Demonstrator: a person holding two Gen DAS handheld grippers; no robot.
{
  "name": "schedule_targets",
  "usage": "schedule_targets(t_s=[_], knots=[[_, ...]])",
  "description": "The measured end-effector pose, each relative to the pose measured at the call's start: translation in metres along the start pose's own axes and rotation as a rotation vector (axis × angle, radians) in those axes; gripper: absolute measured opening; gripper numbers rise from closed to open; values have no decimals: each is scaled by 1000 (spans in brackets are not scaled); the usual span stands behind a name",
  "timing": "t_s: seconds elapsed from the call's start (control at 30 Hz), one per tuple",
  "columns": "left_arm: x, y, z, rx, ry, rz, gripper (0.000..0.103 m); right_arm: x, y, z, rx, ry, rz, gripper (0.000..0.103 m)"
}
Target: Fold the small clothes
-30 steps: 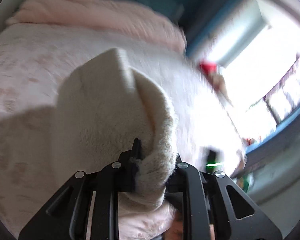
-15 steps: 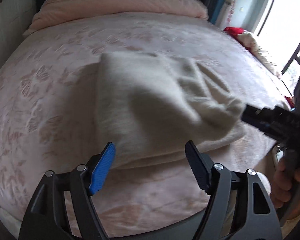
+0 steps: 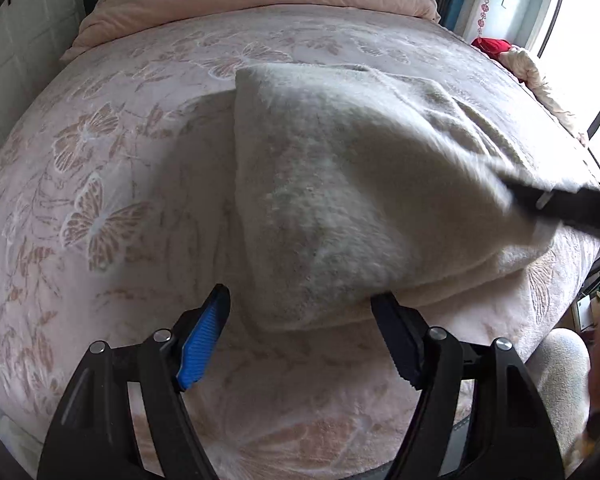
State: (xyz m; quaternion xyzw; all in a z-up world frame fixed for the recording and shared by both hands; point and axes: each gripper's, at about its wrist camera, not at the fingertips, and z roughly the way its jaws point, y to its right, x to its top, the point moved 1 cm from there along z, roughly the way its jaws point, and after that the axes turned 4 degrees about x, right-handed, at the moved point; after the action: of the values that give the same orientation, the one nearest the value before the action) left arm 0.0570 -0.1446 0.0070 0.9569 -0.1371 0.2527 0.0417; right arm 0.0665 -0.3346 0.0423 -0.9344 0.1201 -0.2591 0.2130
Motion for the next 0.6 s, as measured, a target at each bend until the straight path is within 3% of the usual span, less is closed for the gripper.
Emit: schedule_targets(t_s=[0.03,0.07,0.17,0.2,0.27,0.33,0.4,0.43,0.47,0.5,0.57,0.6], knots=[[1,-2,5,-16,-26,-2,43,-1,2,4,15,-6,21,28],[0,-3,9,-38,-54,-9,30,2,1,1,9,8,16,26],[5,-10,4,-104,-62,-94,21,23,-8,-51,40,167,2,17],[7,-9,1,-112,-60,-97,21,29,-9,-73,44,226,-4,1],[9,-3,-2,-115,-57,-88,21,35,-5,-109,-7,302,-43,2],[10,3,3,-111,-76,-73,21,35,11,-105,-108,271,-73,0],[7,5,14,-81,-108,-78,22,24,50,-67,-221,116,-29,1],[6,3,19,-84,-119,-99,24,18,68,-59,-217,80,44,1],[5,1,20,-91,-116,-115,24,12,78,-62,-138,88,116,1],[5,0,19,-92,-113,-120,25,12,80,-69,-69,126,148,6],[4,2,19,-79,-109,-93,26,20,70,-83,-12,201,149,23],[4,3,19,-71,-106,-82,26,27,62,-84,7,205,136,51]])
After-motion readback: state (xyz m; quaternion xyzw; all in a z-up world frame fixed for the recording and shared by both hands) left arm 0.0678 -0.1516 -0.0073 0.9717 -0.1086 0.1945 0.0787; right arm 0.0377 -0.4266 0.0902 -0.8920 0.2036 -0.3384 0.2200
